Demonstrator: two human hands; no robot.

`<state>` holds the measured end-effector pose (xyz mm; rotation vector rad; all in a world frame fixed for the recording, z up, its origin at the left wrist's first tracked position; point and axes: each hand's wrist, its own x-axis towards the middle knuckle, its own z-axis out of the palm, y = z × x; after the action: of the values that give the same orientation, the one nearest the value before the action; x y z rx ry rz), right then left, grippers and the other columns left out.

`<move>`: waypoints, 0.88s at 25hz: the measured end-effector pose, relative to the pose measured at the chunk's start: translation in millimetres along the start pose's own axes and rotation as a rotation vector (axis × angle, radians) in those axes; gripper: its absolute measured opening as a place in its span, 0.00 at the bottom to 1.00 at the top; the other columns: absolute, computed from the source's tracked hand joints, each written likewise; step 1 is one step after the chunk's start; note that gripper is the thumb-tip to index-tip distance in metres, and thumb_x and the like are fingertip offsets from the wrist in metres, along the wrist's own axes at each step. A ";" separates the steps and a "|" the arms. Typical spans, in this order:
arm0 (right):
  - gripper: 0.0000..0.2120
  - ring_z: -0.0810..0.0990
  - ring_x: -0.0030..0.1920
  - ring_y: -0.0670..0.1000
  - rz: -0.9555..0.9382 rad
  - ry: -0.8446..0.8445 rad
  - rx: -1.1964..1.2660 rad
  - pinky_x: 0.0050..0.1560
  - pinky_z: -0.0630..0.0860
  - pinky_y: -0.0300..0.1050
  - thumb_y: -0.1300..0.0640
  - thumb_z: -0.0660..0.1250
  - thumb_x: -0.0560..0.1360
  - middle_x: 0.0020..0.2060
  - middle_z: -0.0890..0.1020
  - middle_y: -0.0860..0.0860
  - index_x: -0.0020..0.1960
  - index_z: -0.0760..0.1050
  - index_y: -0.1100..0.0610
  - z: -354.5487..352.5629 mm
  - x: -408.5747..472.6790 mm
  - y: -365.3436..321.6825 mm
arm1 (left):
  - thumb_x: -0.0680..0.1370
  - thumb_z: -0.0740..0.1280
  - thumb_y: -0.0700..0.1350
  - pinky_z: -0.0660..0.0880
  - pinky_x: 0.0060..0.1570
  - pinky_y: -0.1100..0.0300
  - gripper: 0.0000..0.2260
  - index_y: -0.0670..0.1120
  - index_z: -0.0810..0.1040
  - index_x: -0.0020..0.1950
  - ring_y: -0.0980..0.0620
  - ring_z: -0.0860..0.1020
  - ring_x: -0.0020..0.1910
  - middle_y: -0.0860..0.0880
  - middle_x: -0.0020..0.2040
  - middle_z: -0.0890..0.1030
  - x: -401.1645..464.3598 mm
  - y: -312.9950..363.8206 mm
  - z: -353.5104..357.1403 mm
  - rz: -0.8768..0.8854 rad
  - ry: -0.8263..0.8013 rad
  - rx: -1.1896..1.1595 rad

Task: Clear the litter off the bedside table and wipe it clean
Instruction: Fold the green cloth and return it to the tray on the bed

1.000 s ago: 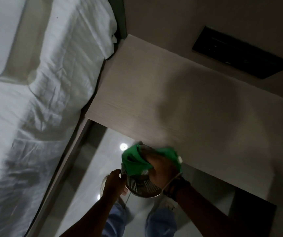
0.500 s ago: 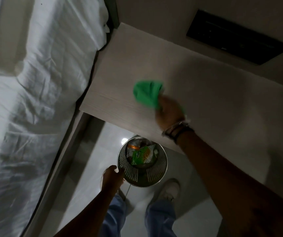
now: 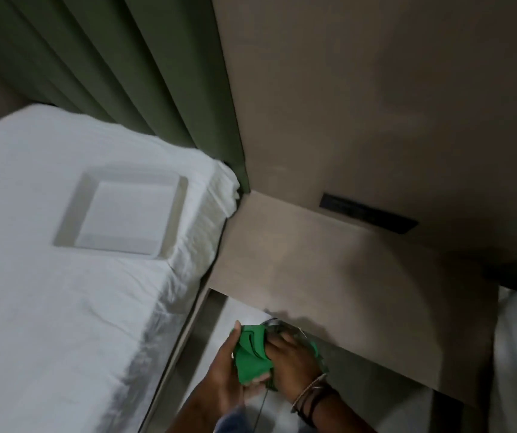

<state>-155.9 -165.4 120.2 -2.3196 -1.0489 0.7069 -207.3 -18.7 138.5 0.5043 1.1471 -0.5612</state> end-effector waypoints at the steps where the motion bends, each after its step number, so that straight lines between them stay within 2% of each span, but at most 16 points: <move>1: 0.25 0.81 0.50 0.48 -0.047 -0.023 -0.082 0.47 0.81 0.40 0.49 0.72 0.57 0.53 0.82 0.42 0.54 0.76 0.45 -26.3 3.2 -20.7 | 0.74 0.64 0.64 0.75 0.55 0.48 0.33 0.36 0.79 0.62 0.39 0.79 0.51 0.34 0.56 0.81 -23.6 10.2 8.6 0.052 -0.045 -0.092; 3: 0.24 0.78 0.55 0.50 -0.135 -0.073 -0.193 0.50 0.78 0.44 0.50 0.68 0.59 0.60 0.79 0.43 0.56 0.73 0.44 -72.4 11.6 -49.1 | 0.77 0.64 0.51 0.76 0.54 0.45 0.24 0.33 0.77 0.63 0.37 0.81 0.49 0.33 0.52 0.82 -66.4 38.6 22.2 0.183 -0.048 -0.127; 4: 0.26 0.74 0.60 0.50 -0.221 0.004 -0.241 0.56 0.75 0.46 0.51 0.66 0.61 0.65 0.74 0.45 0.59 0.71 0.44 -88.0 16.9 -56.5 | 0.77 0.64 0.45 0.77 0.53 0.43 0.21 0.32 0.76 0.64 0.36 0.81 0.48 0.32 0.52 0.82 -84.3 53.0 24.7 0.259 0.008 -0.086; 5: 0.27 0.68 0.66 0.50 -0.209 0.067 -0.140 0.63 0.70 0.48 0.51 0.64 0.63 0.70 0.68 0.46 0.62 0.68 0.43 -103.4 27.3 -63.4 | 0.77 0.62 0.40 0.77 0.55 0.41 0.19 0.32 0.76 0.65 0.35 0.81 0.50 0.31 0.54 0.82 -98.5 69.9 24.0 0.333 0.070 -0.042; 6: 0.29 0.62 0.70 0.50 -0.093 0.089 0.068 0.68 0.65 0.48 0.53 0.64 0.66 0.73 0.63 0.47 0.66 0.65 0.43 -119.9 41.9 -70.7 | 0.77 0.61 0.37 0.78 0.56 0.40 0.18 0.32 0.76 0.65 0.34 0.81 0.51 0.30 0.56 0.82 -113.3 88.8 19.9 0.386 0.109 -0.017; 8: 0.27 0.62 0.70 0.52 0.252 0.202 0.788 0.69 0.65 0.42 0.61 0.65 0.74 0.74 0.61 0.55 0.70 0.61 0.49 -149.5 94.7 -90.6 | 0.76 0.62 0.35 0.82 0.49 0.43 0.16 0.33 0.77 0.63 0.35 0.83 0.49 0.30 0.58 0.81 -144.5 139.6 3.3 0.493 0.107 0.000; 9: 0.22 0.65 0.68 0.55 0.417 0.278 1.084 0.65 0.68 0.43 0.58 0.61 0.78 0.73 0.63 0.57 0.71 0.61 0.53 -159.5 114.0 -90.1 | 0.76 0.63 0.35 0.83 0.46 0.46 0.16 0.34 0.78 0.63 0.36 0.84 0.48 0.31 0.57 0.82 -152.5 159.2 0.6 0.538 0.079 0.010; 10: 0.20 0.67 0.67 0.57 0.601 0.240 1.297 0.63 0.69 0.48 0.50 0.56 0.80 0.71 0.65 0.57 0.70 0.62 0.53 -163.9 145.1 -91.6 | 0.75 0.63 0.34 0.83 0.45 0.47 0.16 0.35 0.78 0.63 0.37 0.84 0.48 0.32 0.57 0.83 -160.2 185.7 -9.2 0.588 0.048 0.007; 11: 0.25 0.69 0.66 0.59 0.750 0.108 1.404 0.62 0.68 0.55 0.39 0.54 0.78 0.69 0.69 0.56 0.69 0.65 0.53 -163.1 177.5 -96.5 | 0.74 0.64 0.34 0.83 0.47 0.48 0.17 0.36 0.78 0.63 0.39 0.84 0.48 0.34 0.56 0.84 -163.7 209.7 -21.7 0.631 0.012 -0.010; 12: 0.32 0.73 0.64 0.60 0.810 -0.071 1.413 0.60 0.70 0.59 0.32 0.54 0.74 0.66 0.73 0.56 0.66 0.68 0.54 -159.3 202.9 -101.1 | 0.73 0.64 0.34 0.83 0.47 0.48 0.18 0.37 0.79 0.63 0.40 0.84 0.49 0.35 0.56 0.84 -165.4 230.5 -30.8 0.647 -0.025 -0.049; 13: 0.33 0.76 0.61 0.61 0.792 -0.212 1.425 0.57 0.75 0.59 0.30 0.60 0.70 0.63 0.78 0.56 0.64 0.73 0.54 -154.6 228.5 -108.3 | 0.71 0.65 0.35 0.84 0.46 0.49 0.20 0.38 0.79 0.62 0.41 0.85 0.48 0.36 0.55 0.85 -164.6 248.1 -40.6 0.649 -0.061 -0.087; 14: 0.30 0.79 0.59 0.62 0.755 -0.258 1.441 0.55 0.77 0.59 0.35 0.67 0.68 0.60 0.81 0.57 0.62 0.75 0.54 -146.8 260.6 -118.1 | 0.69 0.65 0.36 0.84 0.44 0.50 0.21 0.39 0.79 0.62 0.41 0.85 0.47 0.37 0.55 0.85 -160.7 266.0 -55.0 0.644 -0.078 -0.126; 16: 0.28 0.79 0.58 0.63 0.721 -0.149 1.452 0.57 0.77 0.60 0.51 0.76 0.63 0.59 0.81 0.60 0.61 0.76 0.57 -139.5 321.2 -139.5 | 0.68 0.64 0.37 0.83 0.45 0.49 0.23 0.40 0.79 0.63 0.40 0.85 0.50 0.38 0.58 0.84 -148.3 296.3 -83.3 0.648 -0.126 -0.243; 19: 0.20 0.81 0.52 0.61 0.722 0.036 1.179 0.45 0.82 0.55 0.61 0.78 0.63 0.56 0.82 0.58 0.54 0.79 0.55 -111.8 421.8 -158.0 | 0.70 0.63 0.45 0.79 0.57 0.42 0.22 0.45 0.80 0.63 0.38 0.83 0.57 0.39 0.60 0.84 -98.9 340.6 -141.6 0.640 -0.071 -0.365; 20: 0.17 0.81 0.50 0.61 0.689 0.043 1.038 0.43 0.82 0.55 0.62 0.77 0.65 0.55 0.82 0.58 0.53 0.80 0.55 -97.0 449.3 -157.2 | 0.73 0.63 0.49 0.79 0.57 0.44 0.19 0.46 0.82 0.61 0.38 0.83 0.55 0.41 0.57 0.85 -76.4 349.7 -156.5 0.609 0.015 -0.338; 22: 0.16 0.81 0.50 0.61 0.612 0.059 0.789 0.50 0.81 0.57 0.62 0.76 0.67 0.54 0.83 0.60 0.55 0.79 0.58 -93.8 460.5 -162.7 | 0.77 0.66 0.49 0.80 0.46 0.52 0.14 0.42 0.83 0.56 0.41 0.84 0.42 0.41 0.45 0.86 -62.1 345.9 -153.3 0.548 0.293 -0.156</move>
<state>80.0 268.9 175.3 -1.8917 0.0418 1.0310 -109.4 350.2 175.8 0.7475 1.2506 0.0807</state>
